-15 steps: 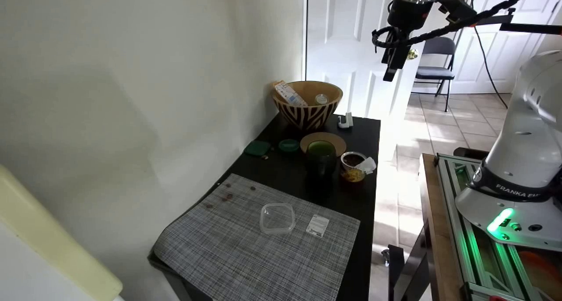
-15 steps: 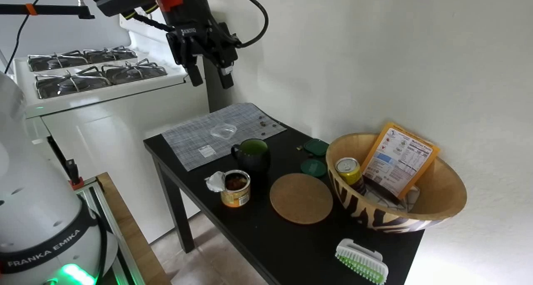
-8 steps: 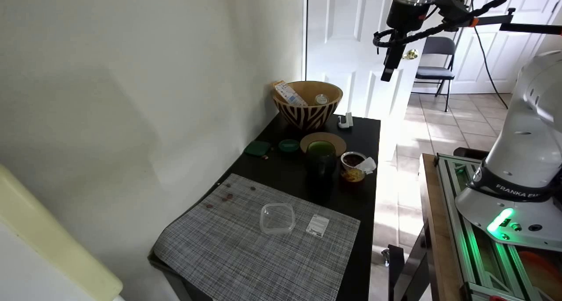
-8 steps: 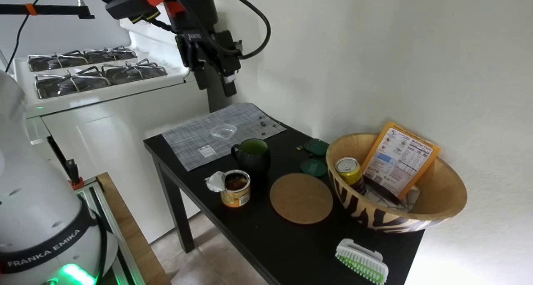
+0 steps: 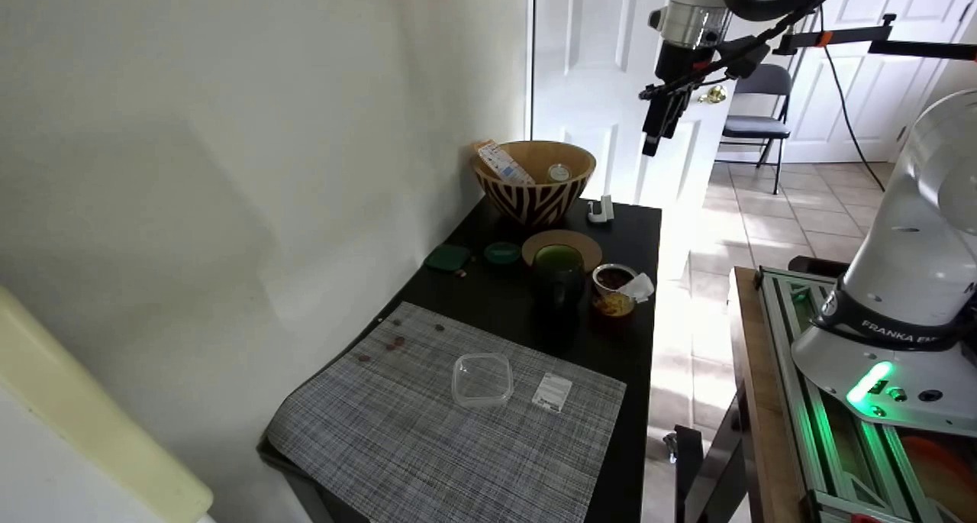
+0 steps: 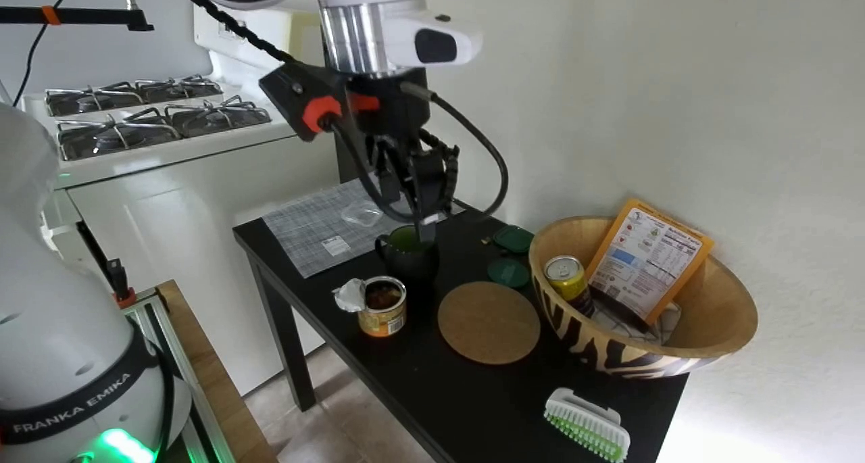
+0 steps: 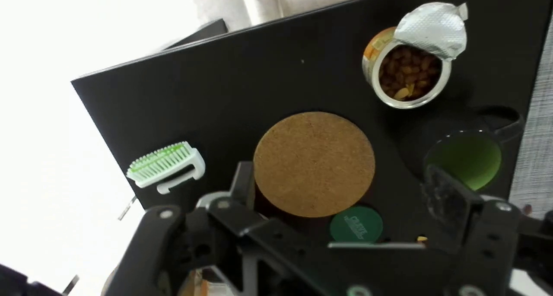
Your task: Put the brush in the brown bowl
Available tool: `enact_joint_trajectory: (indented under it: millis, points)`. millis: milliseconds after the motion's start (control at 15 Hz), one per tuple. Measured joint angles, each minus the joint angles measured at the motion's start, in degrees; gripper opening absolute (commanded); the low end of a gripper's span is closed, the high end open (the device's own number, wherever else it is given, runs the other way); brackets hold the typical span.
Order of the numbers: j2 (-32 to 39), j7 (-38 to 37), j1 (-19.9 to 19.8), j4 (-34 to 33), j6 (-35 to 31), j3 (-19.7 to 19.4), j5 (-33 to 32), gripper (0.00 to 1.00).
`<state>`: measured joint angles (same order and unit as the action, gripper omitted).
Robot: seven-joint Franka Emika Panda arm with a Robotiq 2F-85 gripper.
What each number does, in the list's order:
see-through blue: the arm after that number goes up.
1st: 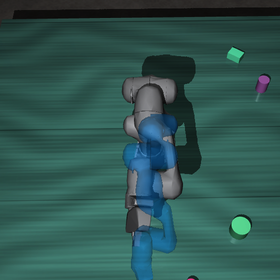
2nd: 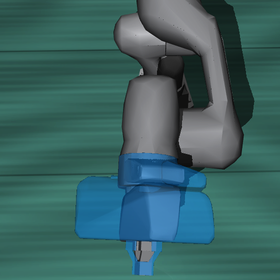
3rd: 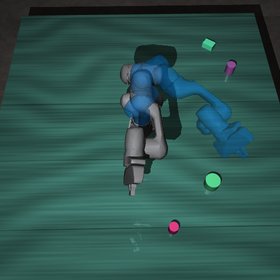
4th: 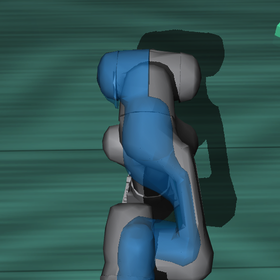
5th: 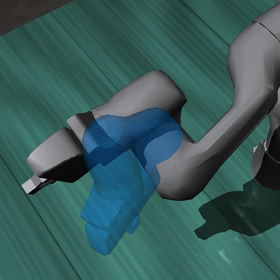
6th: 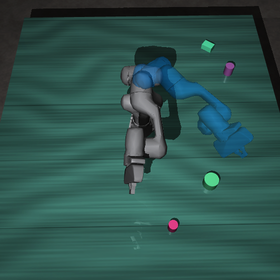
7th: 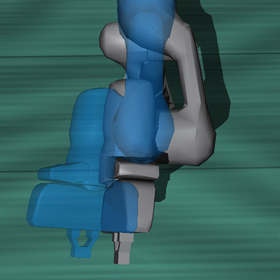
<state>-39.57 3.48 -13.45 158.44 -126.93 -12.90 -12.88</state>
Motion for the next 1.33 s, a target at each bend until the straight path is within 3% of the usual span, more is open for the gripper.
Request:
enact_joint_trajectory:
  millis: [400, 733, 933, 1200, 1333]
  points:
    - [10.26, 0.02, -8.32, -0.04, -3.87, -2.55, -4.12, 1.0]
    - [18.24, -4.24, -16.29, -0.06, -7.69, -2.26, -21.32, 1.0]
    - [21.33, -7.38, -17.26, -0.18, -8.83, -2.11, -27.07, 1.0]
    - [21.86, -7.63, -17.06, -0.52, -8.83, -2.07, -27.39, 1.0]
    - [21.87, -8.39, -16.69, -0.72, -12.7, -3.4, -26.51, 1.0]
